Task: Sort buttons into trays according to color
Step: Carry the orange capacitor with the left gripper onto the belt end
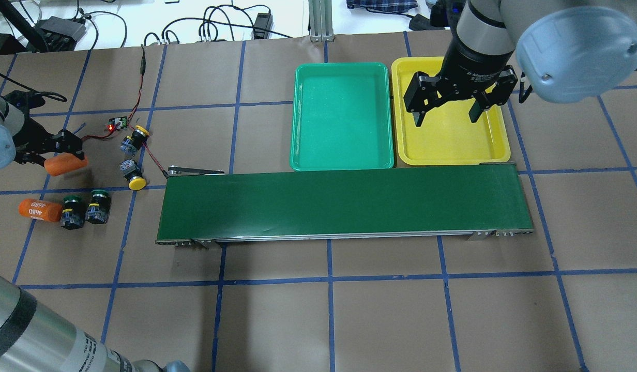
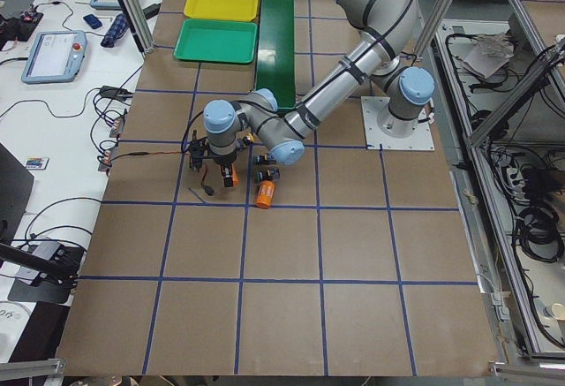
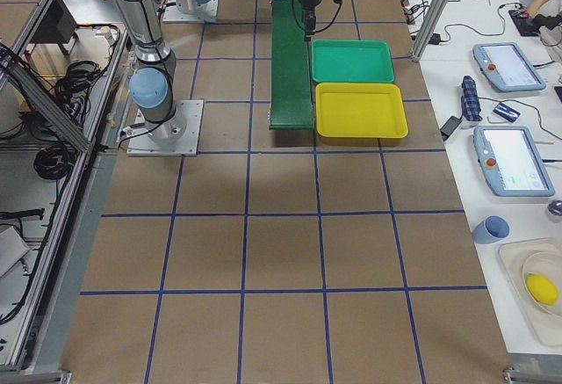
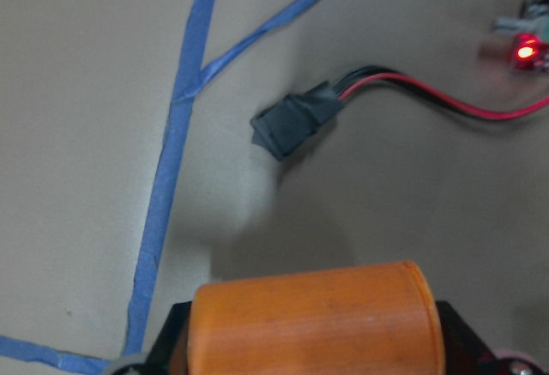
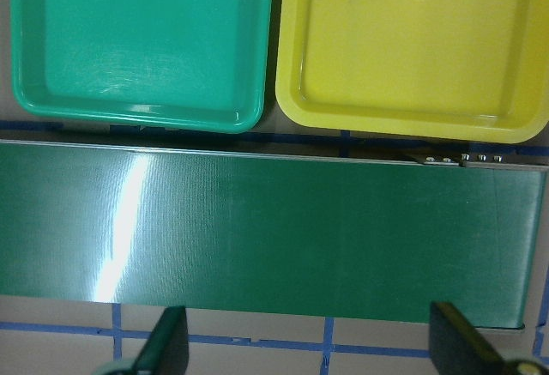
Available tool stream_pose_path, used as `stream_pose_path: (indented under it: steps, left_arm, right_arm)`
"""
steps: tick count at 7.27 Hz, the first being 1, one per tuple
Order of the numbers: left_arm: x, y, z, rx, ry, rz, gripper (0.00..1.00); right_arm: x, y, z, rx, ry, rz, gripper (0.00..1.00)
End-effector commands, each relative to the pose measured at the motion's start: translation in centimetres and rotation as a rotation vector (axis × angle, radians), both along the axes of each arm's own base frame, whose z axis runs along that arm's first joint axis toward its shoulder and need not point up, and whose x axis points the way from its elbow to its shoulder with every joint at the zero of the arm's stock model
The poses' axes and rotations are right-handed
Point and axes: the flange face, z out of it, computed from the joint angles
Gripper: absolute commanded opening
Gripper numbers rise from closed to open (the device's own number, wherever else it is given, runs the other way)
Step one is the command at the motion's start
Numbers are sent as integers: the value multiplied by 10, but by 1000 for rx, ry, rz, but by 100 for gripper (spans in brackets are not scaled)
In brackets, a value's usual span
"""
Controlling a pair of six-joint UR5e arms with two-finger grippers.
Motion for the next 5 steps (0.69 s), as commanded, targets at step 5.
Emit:
stream_pose_path:
  steps: [5]
  left_arm:
    - [-245, 43, 64, 140, 61, -185, 0]
  right_arm:
    - [-1, -9, 9, -99, -5, -3, 100]
